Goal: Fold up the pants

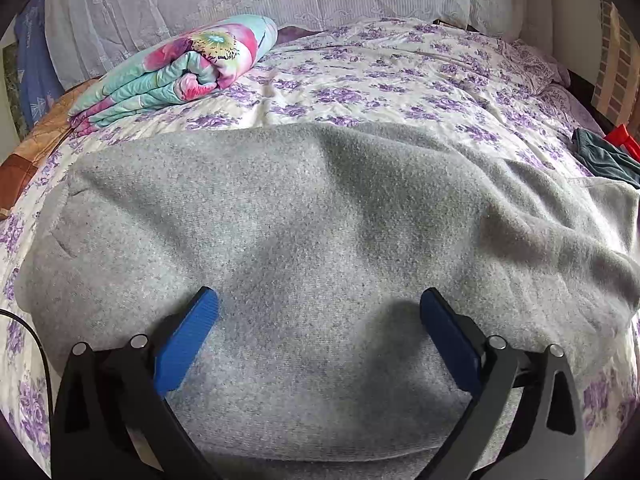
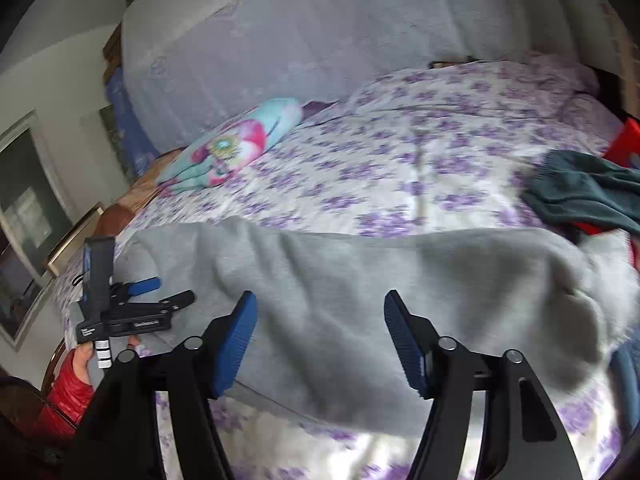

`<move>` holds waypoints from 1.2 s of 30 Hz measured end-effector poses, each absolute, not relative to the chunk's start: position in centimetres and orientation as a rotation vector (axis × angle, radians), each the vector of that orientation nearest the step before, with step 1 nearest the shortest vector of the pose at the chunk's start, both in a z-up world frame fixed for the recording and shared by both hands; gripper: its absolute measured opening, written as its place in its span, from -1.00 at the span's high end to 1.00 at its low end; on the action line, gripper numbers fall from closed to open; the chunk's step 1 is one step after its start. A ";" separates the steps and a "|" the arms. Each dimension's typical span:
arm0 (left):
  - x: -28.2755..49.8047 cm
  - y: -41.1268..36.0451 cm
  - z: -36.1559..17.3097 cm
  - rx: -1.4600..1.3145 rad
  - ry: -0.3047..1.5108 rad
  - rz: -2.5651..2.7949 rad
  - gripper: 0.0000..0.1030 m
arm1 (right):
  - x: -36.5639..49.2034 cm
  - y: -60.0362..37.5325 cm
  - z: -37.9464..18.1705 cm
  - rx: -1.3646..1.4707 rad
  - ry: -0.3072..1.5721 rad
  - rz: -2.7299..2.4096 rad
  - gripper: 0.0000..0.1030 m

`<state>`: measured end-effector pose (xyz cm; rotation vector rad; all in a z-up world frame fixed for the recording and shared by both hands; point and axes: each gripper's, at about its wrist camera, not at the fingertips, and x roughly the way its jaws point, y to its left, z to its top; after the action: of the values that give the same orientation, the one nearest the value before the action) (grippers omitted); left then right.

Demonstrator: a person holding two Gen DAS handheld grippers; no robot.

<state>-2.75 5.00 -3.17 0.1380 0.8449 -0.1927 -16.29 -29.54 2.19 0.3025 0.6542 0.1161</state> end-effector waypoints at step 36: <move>-7.1 0.2 -0.8 0.260 0.780 -0.117 -0.92 | -18.3 -42.4 -3.6 0.696 0.499 -0.119 0.50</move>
<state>-7.07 0.22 -0.77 0.2598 0.7805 -0.1168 -18.28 -42.38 -3.57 0.6964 0.4989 -0.1190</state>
